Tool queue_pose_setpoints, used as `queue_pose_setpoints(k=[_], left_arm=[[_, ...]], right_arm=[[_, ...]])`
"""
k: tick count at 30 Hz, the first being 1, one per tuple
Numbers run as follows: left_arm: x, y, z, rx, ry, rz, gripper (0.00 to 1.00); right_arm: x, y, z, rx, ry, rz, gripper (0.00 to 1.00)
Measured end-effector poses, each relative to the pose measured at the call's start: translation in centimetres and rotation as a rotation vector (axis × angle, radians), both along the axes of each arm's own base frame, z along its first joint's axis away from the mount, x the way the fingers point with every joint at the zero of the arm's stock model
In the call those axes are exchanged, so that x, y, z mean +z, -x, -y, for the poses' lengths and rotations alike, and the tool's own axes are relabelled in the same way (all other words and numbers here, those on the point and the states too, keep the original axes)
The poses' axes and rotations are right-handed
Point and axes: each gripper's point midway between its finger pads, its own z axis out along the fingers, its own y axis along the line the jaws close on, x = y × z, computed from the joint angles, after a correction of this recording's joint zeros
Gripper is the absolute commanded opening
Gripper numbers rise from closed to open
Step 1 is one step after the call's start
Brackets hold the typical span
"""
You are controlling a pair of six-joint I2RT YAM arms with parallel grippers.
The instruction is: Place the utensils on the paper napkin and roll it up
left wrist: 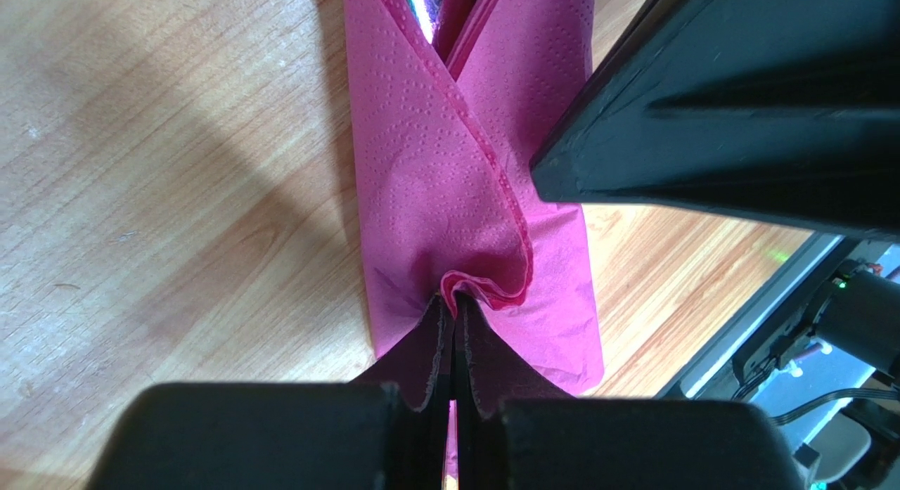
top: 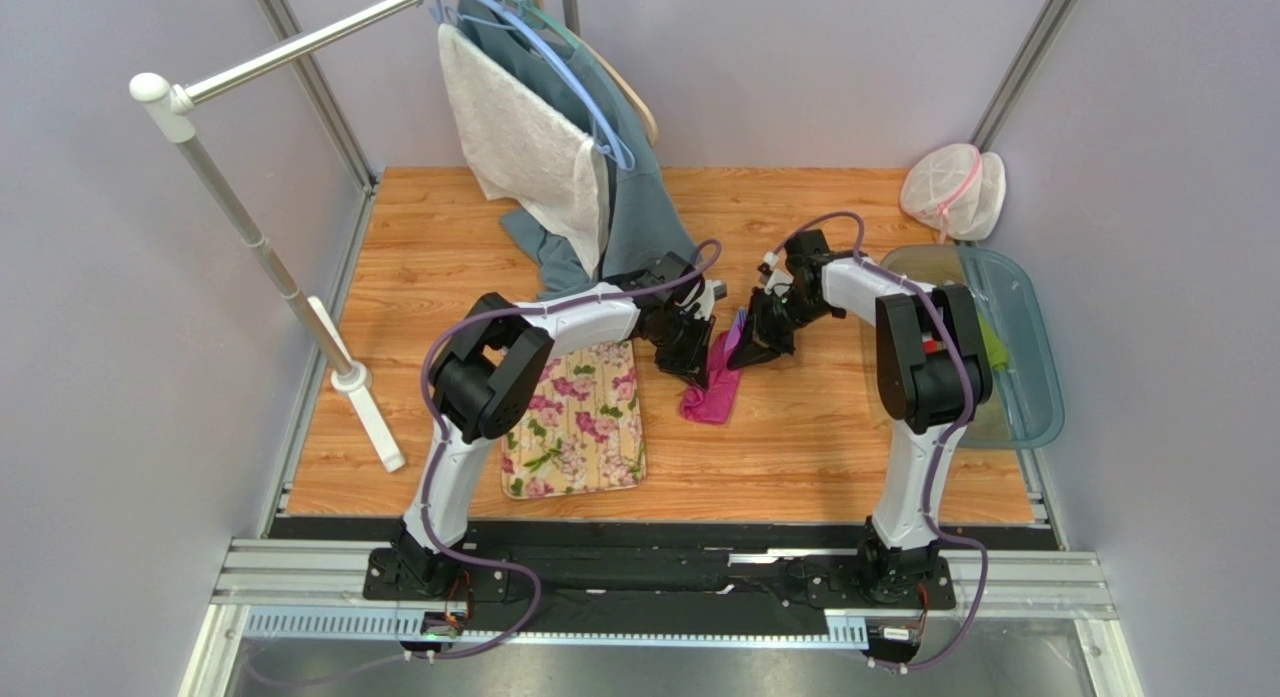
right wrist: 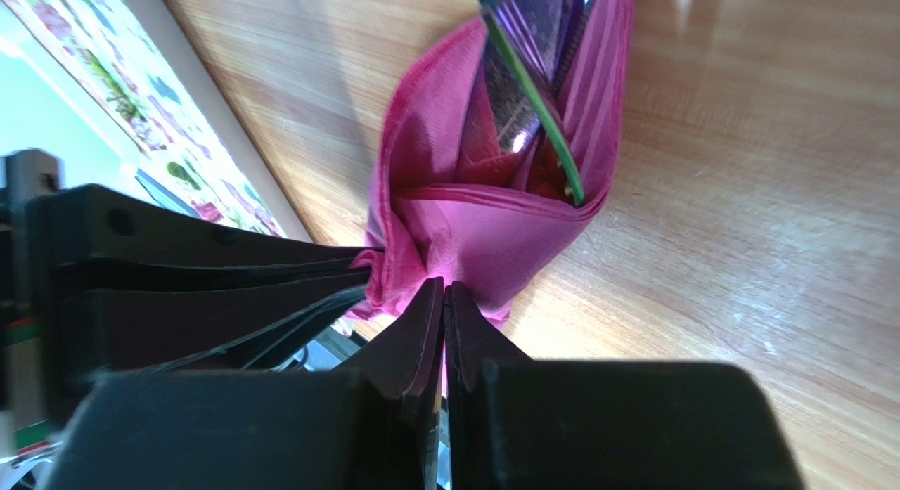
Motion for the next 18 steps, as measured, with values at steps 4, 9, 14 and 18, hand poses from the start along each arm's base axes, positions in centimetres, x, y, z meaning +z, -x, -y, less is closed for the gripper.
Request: queue_pose_setpoints(k=[4, 9, 14, 18], left_arm=[[0.0, 0.0, -0.2, -0.004, -0.008, 0.002, 0.0], [0.0, 0.0, -0.2, -0.012, -0.008, 0.005, 0.0], [0.2, 0.2, 0.0, -0.02, 0.005, -0.002, 0.0], [0.4, 0.5, 0.3, -0.03, 0.019, -0.004, 0.0]], right_arm=[[-0.7, 0.5, 0.0, -0.001, 0.005, -0.014, 0.03], [-1.9, 0.6, 0.0, -0.008, 0.009, -0.032, 0.02], [-2.2, 0.6, -0.1, -0.015, 0.004, -0.047, 0.01], [-2.2, 0.6, -0.2, -0.024, 0.005, -0.056, 0.01]])
